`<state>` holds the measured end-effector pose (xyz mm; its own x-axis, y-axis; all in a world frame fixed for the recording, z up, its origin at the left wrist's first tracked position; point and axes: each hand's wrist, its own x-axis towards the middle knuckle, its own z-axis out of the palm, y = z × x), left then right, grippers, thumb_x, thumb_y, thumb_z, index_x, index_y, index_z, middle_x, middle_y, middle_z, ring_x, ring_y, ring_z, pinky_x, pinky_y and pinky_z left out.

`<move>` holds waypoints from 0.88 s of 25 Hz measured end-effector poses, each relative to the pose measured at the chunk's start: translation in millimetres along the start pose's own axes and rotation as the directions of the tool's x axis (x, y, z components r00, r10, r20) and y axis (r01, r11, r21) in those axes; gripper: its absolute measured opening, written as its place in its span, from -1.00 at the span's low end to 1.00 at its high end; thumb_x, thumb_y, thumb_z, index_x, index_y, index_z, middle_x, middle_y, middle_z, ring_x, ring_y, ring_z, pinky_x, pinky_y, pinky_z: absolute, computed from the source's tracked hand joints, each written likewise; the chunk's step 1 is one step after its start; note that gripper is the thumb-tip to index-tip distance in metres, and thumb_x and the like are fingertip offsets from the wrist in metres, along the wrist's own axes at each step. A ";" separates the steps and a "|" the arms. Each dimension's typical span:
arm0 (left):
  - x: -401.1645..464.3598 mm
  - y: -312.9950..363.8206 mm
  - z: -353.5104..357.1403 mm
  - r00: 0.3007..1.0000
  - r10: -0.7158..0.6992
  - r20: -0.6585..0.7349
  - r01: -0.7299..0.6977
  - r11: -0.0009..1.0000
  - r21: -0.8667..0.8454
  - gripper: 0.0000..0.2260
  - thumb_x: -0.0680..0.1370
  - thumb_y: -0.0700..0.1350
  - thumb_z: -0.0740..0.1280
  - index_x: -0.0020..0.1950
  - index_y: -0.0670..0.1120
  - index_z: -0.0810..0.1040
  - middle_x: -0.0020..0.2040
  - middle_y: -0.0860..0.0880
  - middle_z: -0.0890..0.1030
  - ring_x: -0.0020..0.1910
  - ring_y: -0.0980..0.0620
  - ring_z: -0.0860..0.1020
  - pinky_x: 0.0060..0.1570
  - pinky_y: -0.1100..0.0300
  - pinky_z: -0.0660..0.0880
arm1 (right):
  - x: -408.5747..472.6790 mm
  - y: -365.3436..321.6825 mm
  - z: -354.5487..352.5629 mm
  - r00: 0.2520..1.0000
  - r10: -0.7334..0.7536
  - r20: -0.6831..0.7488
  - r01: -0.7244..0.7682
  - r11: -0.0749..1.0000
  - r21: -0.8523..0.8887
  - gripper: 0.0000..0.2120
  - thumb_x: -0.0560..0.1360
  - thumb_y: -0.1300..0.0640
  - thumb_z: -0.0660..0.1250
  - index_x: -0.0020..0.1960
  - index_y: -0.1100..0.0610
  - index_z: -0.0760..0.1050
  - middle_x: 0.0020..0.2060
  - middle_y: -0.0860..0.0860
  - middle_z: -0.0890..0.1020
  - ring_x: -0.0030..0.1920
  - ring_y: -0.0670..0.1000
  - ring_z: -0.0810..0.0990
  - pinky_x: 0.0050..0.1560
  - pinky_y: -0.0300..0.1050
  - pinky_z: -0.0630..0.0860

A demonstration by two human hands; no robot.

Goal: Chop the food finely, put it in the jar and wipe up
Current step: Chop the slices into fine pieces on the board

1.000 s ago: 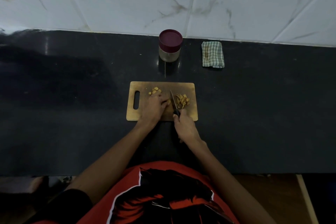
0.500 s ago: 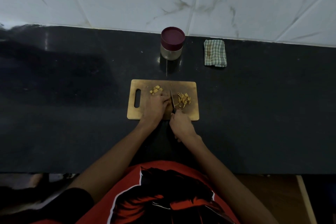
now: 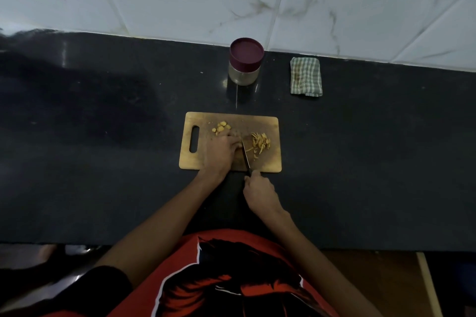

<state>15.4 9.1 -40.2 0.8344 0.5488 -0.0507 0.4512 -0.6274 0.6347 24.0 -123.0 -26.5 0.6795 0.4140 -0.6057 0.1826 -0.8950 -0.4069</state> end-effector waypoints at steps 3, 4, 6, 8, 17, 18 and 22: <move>1.8 -1.8 -0.9 1.000 -0.008 0.018 0.008 1.000 0.004 -0.83 0.54 -0.15 0.32 0.09 -0.08 0.64 0.18 0.01 0.57 0.06 0.06 0.53 0.09 0.23 0.41 | 0.1 2.2 -2.8 0.998 -0.003 -0.069 0.005 0.999 0.031 -0.75 0.68 0.06 0.06 0.16 0.20 0.40 0.03 0.15 0.57 0.04 0.14 0.57 -0.11 -0.03 0.41; 2.0 -2.3 -0.9 1.000 -0.014 0.020 0.014 1.000 0.002 -0.83 0.54 -0.14 0.32 0.10 -0.07 0.64 0.17 0.01 0.57 0.05 0.06 0.53 0.08 0.21 0.43 | 1.6 1.7 -5.9 0.995 0.007 -0.104 0.000 0.998 0.067 -0.75 0.68 0.06 0.07 0.14 0.20 0.41 0.00 0.14 0.56 0.03 0.14 0.58 -0.11 -0.03 0.43; 2.3 -3.8 0.6 0.999 -0.023 0.022 0.023 1.000 -0.002 -0.82 0.54 -0.13 0.33 0.10 -0.06 0.64 0.16 0.02 0.56 0.05 0.06 0.53 0.08 0.13 0.46 | 4.8 1.2 -11.1 0.989 0.002 -0.151 0.013 0.995 0.104 -0.76 0.67 0.06 0.07 0.12 0.20 0.42 -0.03 0.12 0.56 0.01 0.14 0.59 -0.09 0.00 0.50; 2.5 -5.3 2.0 0.999 -0.033 0.037 0.033 0.999 0.006 -0.81 0.55 -0.11 0.32 0.12 -0.04 0.63 0.17 0.03 0.56 0.05 0.06 0.53 0.08 0.09 0.48 | 5.6 0.2 -11.4 0.991 -0.016 -0.135 0.030 0.994 0.105 -0.76 0.67 0.05 0.07 0.11 0.19 0.42 -0.02 0.12 0.56 -0.01 0.14 0.60 -0.04 0.10 0.58; 1.6 -9.9 1.5 0.996 0.040 0.076 -0.049 0.992 0.112 -0.75 0.58 -0.12 0.26 0.23 -0.02 0.57 0.25 0.01 0.51 0.14 0.02 0.51 0.15 0.17 0.39 | 6.3 -11.3 -11.6 0.995 -0.045 -0.088 0.055 0.991 0.120 -0.83 0.67 0.01 0.07 0.02 0.09 0.33 -0.05 0.08 0.51 -0.07 0.12 0.62 -0.07 0.18 0.63; 1.3 -9.9 1.0 0.996 0.056 0.068 -0.064 0.990 0.129 -0.76 0.59 -0.13 0.25 0.23 -0.02 0.57 0.24 0.01 0.51 0.13 0.03 0.51 0.13 0.20 0.36 | 7.0 -12.2 -11.5 0.995 -0.045 -0.084 0.055 0.992 0.112 -0.83 0.67 0.01 0.07 0.01 0.08 0.33 -0.06 0.07 0.51 -0.09 0.11 0.62 -0.09 0.18 0.63; 0.2 -7.3 0.3 0.997 0.067 0.030 -0.070 0.986 0.148 -0.77 0.59 -0.15 0.24 0.21 -0.03 0.59 0.25 0.00 0.52 0.09 0.04 0.52 0.06 0.22 0.38 | 9.7 -15.3 -11.7 0.996 -0.052 -0.072 0.058 0.994 0.097 -0.82 0.67 0.02 0.06 0.03 0.11 0.34 -0.11 0.06 0.50 -0.12 0.13 0.63 -0.13 0.19 0.64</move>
<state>12.3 13.6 -45.1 0.8719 0.4887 -0.0318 0.4332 -0.7394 0.5154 36.1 -107.2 -18.2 0.7185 0.4466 -0.5331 0.1522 -0.8489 -0.5061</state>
